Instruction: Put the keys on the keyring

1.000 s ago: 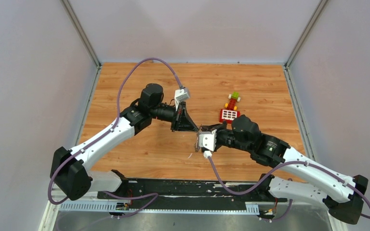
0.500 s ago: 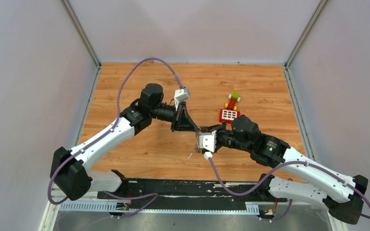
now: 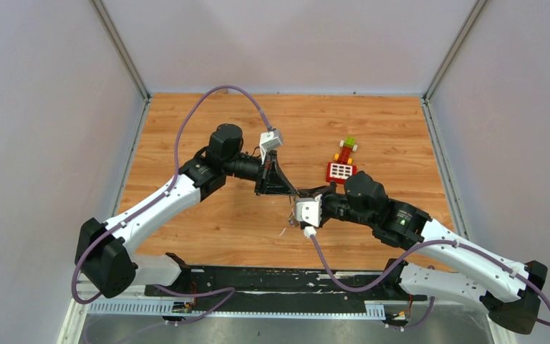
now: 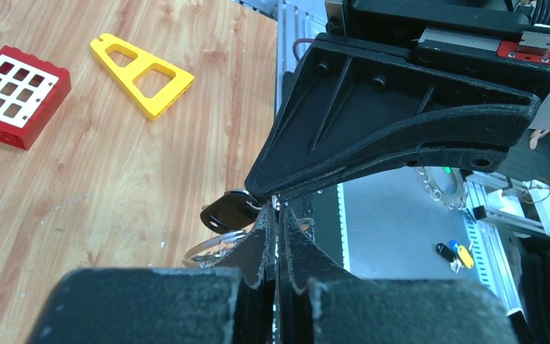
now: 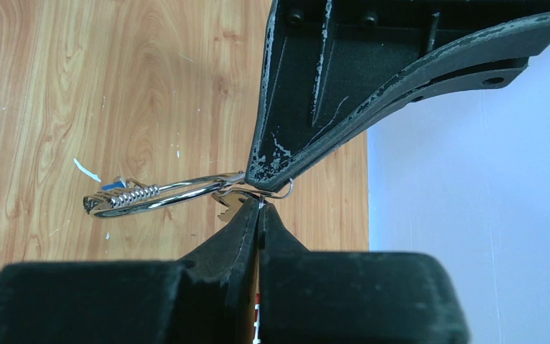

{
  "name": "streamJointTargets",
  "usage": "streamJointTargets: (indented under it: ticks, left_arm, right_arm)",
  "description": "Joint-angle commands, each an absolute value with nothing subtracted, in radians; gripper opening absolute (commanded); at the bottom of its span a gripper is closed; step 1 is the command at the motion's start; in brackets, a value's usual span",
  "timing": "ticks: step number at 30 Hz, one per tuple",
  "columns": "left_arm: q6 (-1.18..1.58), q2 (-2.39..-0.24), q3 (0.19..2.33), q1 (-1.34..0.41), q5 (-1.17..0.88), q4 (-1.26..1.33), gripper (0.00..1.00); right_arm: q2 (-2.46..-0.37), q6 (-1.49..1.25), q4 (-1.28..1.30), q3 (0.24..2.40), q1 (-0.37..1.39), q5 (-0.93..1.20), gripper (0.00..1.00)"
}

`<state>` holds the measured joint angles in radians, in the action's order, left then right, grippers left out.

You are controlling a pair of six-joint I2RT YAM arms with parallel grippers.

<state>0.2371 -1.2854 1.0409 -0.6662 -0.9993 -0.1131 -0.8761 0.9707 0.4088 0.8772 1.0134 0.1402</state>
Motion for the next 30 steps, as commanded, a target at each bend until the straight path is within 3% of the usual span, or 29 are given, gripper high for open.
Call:
streamJointTargets:
  ticks: [1, 30]
  left_arm:
    - [0.246, -1.281, 1.063, -0.670, -0.988, -0.061, 0.00]
    - [0.257, -1.298, 1.052, -0.672, -0.986, -0.055, 0.00]
  right_arm:
    - [-0.859, 0.976, 0.390, 0.877, 1.019, 0.164, 0.00]
    - [-0.871, 0.951, 0.369, 0.899, 1.022, 0.179, 0.00]
